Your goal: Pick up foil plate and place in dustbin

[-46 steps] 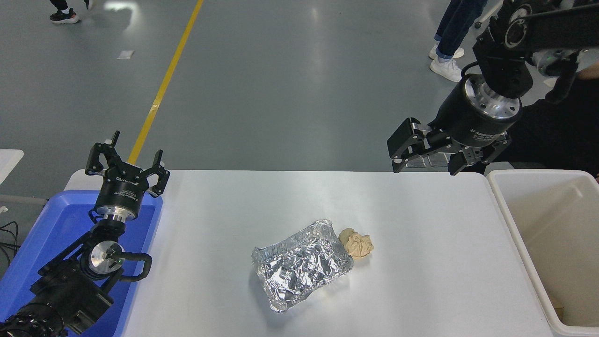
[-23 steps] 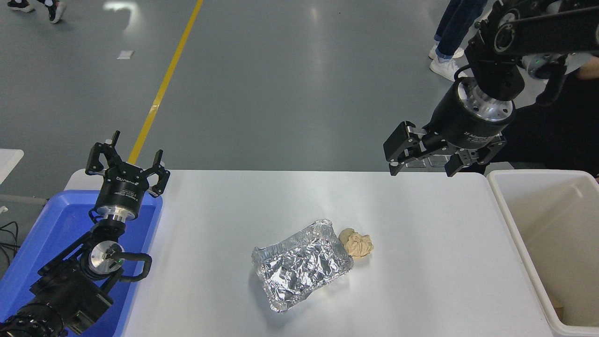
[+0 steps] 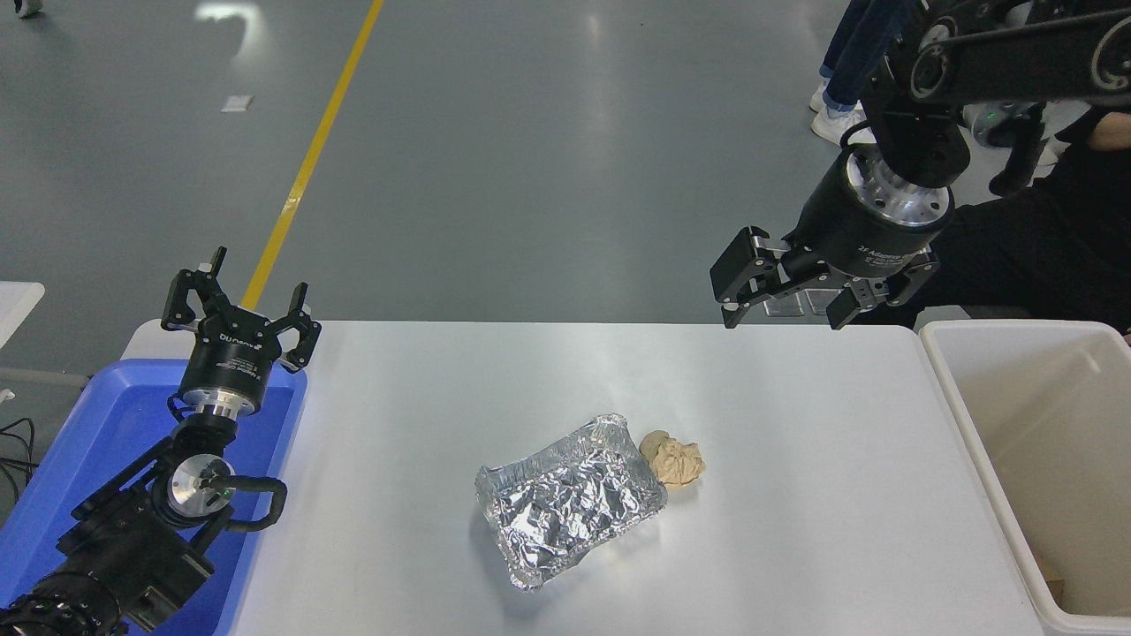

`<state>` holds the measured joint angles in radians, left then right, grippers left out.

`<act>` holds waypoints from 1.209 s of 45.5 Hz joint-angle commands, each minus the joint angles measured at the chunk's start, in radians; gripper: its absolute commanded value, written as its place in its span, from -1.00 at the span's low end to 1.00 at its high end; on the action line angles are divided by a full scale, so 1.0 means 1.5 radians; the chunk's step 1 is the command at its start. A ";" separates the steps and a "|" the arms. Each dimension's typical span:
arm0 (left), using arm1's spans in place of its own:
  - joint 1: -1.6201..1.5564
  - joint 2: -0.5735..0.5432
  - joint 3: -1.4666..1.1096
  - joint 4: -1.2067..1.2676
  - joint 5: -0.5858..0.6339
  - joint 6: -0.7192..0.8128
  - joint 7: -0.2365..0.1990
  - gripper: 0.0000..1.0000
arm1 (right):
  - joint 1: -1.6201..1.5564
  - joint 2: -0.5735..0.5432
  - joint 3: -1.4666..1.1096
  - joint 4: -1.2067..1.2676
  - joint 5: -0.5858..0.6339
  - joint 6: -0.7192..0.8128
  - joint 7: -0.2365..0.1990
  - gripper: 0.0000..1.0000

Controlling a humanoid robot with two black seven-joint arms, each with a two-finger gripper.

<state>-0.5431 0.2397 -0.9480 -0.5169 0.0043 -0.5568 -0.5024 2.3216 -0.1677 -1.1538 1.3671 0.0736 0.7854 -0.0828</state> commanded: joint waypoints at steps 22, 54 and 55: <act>-0.001 0.001 0.000 0.000 0.000 0.000 0.001 0.96 | -0.007 0.005 0.001 -0.006 0.087 0.000 0.001 1.00; -0.001 0.000 0.000 0.000 0.000 0.000 0.001 0.96 | -0.162 0.085 0.097 -0.100 0.013 -0.003 0.000 1.00; -0.001 0.000 0.000 0.000 0.000 0.000 0.001 0.96 | -0.172 0.090 0.097 -0.109 0.003 -0.012 0.000 1.00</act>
<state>-0.5444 0.2395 -0.9480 -0.5173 0.0047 -0.5568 -0.5016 2.1766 -0.1106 -1.0305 1.2955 0.1732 0.7854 -0.0820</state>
